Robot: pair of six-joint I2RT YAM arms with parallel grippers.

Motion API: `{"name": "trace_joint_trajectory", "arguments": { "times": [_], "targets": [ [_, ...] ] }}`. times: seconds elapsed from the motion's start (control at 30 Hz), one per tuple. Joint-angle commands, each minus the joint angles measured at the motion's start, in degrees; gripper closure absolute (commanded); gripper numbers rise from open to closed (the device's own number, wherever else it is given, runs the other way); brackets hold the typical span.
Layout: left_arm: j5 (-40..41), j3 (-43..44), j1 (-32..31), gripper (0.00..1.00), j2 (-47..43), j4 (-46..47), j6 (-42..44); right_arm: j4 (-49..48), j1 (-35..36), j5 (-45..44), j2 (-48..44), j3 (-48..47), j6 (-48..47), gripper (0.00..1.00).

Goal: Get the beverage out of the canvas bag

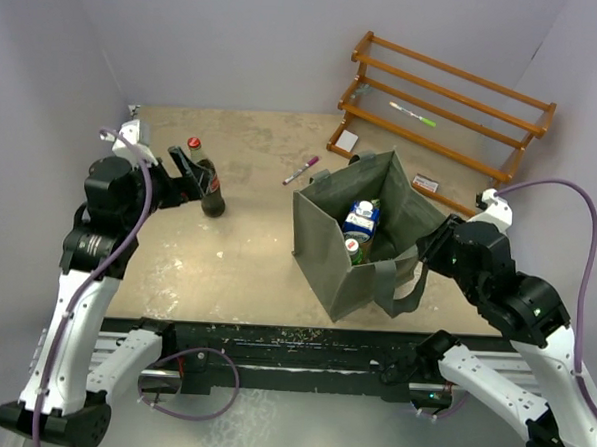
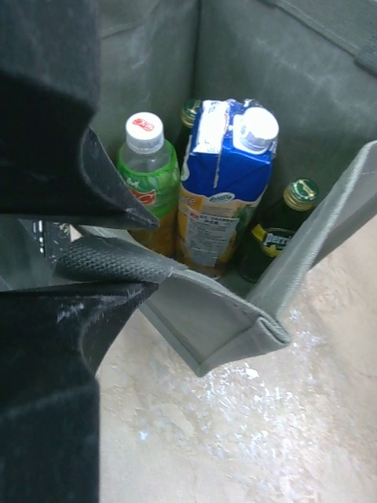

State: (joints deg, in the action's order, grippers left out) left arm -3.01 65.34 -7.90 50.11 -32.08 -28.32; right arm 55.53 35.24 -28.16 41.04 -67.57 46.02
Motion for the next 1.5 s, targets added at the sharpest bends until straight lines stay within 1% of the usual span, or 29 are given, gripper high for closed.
{"name": "trace_joint_trajectory", "arguments": {
  "times": [0.0, 0.13, 0.23, 0.3, 0.43, 0.53, 0.63, 0.77, 0.87, 0.9, 0.97, 1.07, 1.1, 1.2, 1.3, 1.4, 1.47],
  "targets": [
    [-14.5, -2.6, -0.4, 0.0, -4.8, -1.9, -6.6, 1.9, 0.1, 3.8, -1.2, 0.6, 3.3, 0.62],
    [-19.7, -3.0, -0.5, 0.0, -7.8, -0.8, -8.2, 1.6, 0.1, 7.3, -1.2, -0.4, 3.3, 0.52],
    [-22.8, -3.6, -0.7, 0.0, -8.6, 3.1, -9.7, 1.5, 0.0, 9.8, -0.7, -1.2, 2.7, 0.42],
    [-24.3, -3.7, -1.1, 0.0, -7.8, 5.2, -11.0, 2.0, 0.0, 11.4, -0.2, -1.5, 2.6, 0.36],
    [-25.2, 0.7, -3.0, 0.01, -2.8, 6.1, -10.3, 1.9, 0.0, 13.7, -0.1, -1.5, 3.0, 0.28],
    [-24.6, 4.5, -5.7, 0.01, 1.6, 8.5, -8.5, 1.3, 0.1, 14.7, -0.5, -1.0, 3.4, 0.21],
    [-23.1, 8.1, -9.8, 0.02, 7.6, 11.2, -9.2, 0.3, 0.0, 15.4, -1.7, 0.2, 2.8, 0.15],
    [-17.5, 13.8, -15.8, 0.02, 14.4, 13.4, -8.9, -0.2, 0.1, 16.2, -3.3, 2.0, 1.8, 0.07],
    [-12.9, 19.5, -21.2, 0.02, 19.3, 13.8, -9.1, 0.3, 0.1, 18.3, -4.4, 3.5, 0.9, 0.05],
    [-10.9, 21.6, -24.6, 0.02, 20.9, 13.7, -8.5, 0.3, 0.1, 19.3, -5.0, 4.2, 0.4, 0.05],
    [-6.5, 24.9, -29.6, 0.02, 23.4, 13.5, -6.8, 0.0, 0.0, 21.3, -6.3, 6.5, -1.1, 0.06],
    [-0.7, 27.6, -36.3, 0.02, 26.6, 13.8, -4.4, -0.2, 0.1, 23.3, -8.3, 9.1, -1.9, 0.12],
    [0.1, 28.4, -38.3, 0.02, 27.7, 13.7, -3.5, -0.3, 0.1, 24.1, -8.9, 9.4, -1.8, 0.15],
    [5.6, 31.5, -44.9, 0.02, 31.5, 11.4, -0.2, -1.4, 0.0, 26.1, -11.2, 13.8, -1.6, 0.34],
    [11.2, 36.2, -50.9, 0.02, 36.3, 7.5, 3.4, -1.6, 0.0, 26.2, -12.7, 15.2, -1.2, 0.49],
    [17.6, 40.5, -56.6, 0.02, 41.3, 3.8, 6.9, -1.7, 0.1, 26.1, -13.4, 15.3, -2.9, 0.58],
    [22.0, 43.5, -59.6, 0.01, 44.9, 0.8, 7.6, -1.5, 0.0, 25.2, -13.6, 15.3, -4.0, 0.64]
  ]
}}
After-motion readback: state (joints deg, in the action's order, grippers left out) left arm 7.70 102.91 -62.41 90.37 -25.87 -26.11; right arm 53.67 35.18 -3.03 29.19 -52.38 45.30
